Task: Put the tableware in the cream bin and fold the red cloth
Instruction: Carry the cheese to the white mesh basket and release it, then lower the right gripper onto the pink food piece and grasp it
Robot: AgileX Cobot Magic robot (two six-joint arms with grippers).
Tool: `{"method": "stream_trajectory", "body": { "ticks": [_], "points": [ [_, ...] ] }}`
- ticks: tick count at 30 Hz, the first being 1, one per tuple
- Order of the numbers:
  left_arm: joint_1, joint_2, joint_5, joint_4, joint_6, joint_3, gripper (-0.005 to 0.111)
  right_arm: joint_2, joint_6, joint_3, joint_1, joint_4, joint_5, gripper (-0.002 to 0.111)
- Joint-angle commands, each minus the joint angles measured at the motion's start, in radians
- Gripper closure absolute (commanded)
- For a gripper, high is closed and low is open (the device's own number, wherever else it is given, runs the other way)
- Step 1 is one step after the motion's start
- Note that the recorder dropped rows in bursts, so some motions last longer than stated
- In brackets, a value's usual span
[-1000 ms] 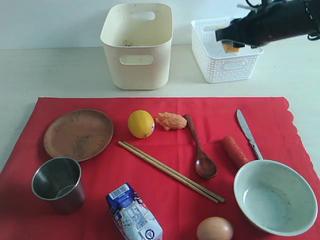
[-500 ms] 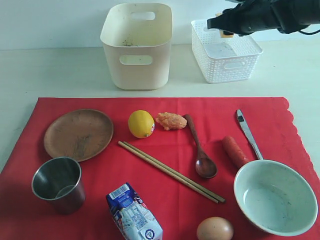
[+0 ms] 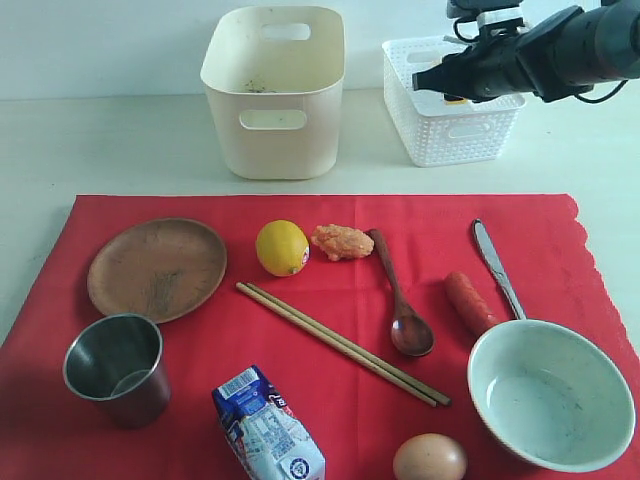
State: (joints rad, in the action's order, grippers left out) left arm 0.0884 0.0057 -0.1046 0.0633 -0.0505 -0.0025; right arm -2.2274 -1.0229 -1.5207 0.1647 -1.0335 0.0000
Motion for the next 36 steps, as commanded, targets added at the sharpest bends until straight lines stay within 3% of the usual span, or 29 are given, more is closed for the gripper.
{"method": "stream_trajectory", "body": {
  "ticks": [1,6,9,18,22,27,36],
  "points": [
    [0.003,-0.006,0.004,0.001,0.003,0.002,0.104,-0.007,0.003,-0.011,0.003,-0.011,-0.028,0.06],
    [0.003,-0.006,0.004,0.001,0.003,0.002,0.104,-0.007,0.003,-0.011,0.003,-0.013,-0.014,0.041],
    [0.003,-0.006,0.004,0.001,0.003,0.002,0.104,-0.007,0.003,-0.011,0.003,-0.013,0.0,0.035],
    [0.003,-0.006,0.004,0.001,0.003,0.002,0.104,0.071,0.003,-0.011,0.001,-0.013,0.179,0.037],
    [0.003,-0.006,0.004,0.001,0.003,0.002,0.104,0.152,0.003,-0.011,0.001,0.007,0.238,0.045],
    [0.003,-0.006,0.004,0.001,0.003,0.002,0.104,0.259,0.012,-0.011,0.001,0.125,0.345,0.065],
    [0.003,-0.006,0.004,0.001,0.003,0.002,0.104,0.385,0.305,-0.011,0.001,0.365,0.628,0.091]
  ]
}}
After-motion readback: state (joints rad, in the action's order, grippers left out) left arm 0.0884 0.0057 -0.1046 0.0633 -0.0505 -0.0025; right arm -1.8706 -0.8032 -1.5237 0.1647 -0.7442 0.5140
